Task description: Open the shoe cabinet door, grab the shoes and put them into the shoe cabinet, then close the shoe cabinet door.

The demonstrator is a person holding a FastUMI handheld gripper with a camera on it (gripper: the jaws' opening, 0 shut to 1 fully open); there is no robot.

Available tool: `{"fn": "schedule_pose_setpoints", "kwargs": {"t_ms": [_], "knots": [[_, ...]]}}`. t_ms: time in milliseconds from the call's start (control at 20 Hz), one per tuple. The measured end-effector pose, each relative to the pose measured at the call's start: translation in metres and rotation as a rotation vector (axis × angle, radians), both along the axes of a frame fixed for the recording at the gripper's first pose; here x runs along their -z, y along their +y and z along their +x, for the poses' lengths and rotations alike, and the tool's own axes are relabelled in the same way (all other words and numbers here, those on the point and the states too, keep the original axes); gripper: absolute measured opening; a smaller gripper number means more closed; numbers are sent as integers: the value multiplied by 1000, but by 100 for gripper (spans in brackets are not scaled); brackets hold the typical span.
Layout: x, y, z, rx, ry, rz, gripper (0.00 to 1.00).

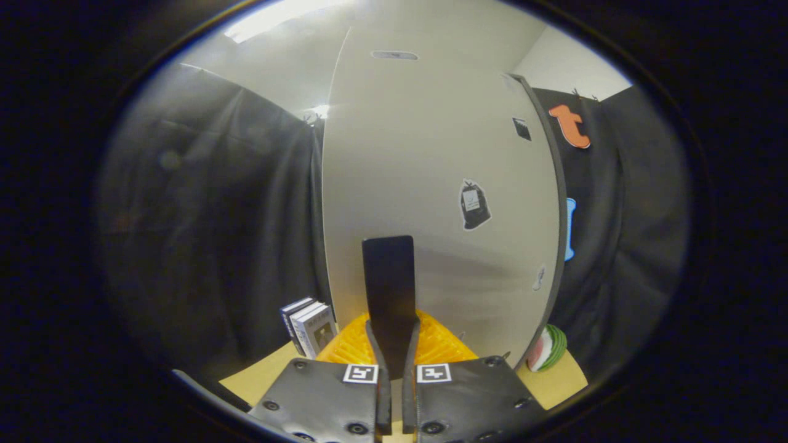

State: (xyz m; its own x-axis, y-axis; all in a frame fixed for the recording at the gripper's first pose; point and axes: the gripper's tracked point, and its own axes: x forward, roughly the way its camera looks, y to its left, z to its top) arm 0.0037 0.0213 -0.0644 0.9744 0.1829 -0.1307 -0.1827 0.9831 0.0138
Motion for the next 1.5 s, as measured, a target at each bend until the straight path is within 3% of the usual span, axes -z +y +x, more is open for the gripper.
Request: {"fn": "schedule_pose_setpoints", "kwargs": {"t_ms": [350, 950, 1500], "knots": [[-8, -58, -45, 34, 0, -5, 8], [-12, -141, -78, 229, 1, -54, 5], [-8, -214, -79, 211, 63, 27, 3]]}}
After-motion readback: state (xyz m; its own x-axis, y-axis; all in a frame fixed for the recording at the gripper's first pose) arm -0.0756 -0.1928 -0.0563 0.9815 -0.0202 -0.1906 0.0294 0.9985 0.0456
